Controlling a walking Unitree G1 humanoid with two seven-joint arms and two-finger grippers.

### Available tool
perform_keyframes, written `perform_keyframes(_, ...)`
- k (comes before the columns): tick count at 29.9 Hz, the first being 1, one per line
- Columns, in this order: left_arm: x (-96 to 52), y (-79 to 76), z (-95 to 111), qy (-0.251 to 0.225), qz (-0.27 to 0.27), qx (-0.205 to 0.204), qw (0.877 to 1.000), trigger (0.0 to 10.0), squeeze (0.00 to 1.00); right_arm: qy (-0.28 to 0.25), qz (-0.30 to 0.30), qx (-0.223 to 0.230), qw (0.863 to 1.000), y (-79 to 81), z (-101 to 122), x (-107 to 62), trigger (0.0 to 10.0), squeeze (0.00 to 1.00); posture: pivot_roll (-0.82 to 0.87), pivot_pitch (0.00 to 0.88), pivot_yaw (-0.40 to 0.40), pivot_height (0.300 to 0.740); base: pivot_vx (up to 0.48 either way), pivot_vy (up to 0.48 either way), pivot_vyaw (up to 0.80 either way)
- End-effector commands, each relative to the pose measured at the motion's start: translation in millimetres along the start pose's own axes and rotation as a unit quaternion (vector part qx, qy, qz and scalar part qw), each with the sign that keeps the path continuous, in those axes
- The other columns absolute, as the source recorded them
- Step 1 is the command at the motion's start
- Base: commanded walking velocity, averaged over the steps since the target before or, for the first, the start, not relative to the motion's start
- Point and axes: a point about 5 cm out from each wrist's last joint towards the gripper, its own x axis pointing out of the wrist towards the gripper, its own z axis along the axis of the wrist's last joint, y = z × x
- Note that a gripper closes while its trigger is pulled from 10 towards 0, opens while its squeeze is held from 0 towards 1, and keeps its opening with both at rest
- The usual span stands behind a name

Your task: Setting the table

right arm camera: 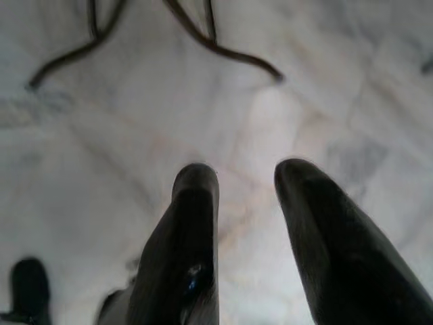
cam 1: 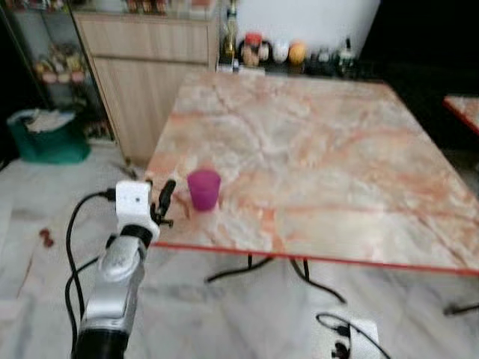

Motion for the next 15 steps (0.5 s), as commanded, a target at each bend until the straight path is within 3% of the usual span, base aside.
perform_keyframes(1,1.8,1.3,3.9,-0.006,0.006,0.004,1.000,10.0,0.00,0.006,0.001,-0.003,1.000,0.3,-2.9,-0.6,10.0,0.00,0.16,0.000,-0.046,0.740,0.000,0.000,0.00)
perform_keyframes(15,3.0,-4.7,7.6,-0.007,-0.008,0.006,1.000,10.0,0.00,0.006,0.003,-0.006,1.000,0.6,-1.4,0.0,10.0,0.00,0.16,0.000,-0.046,0.740,0.000,0.000,0.00)
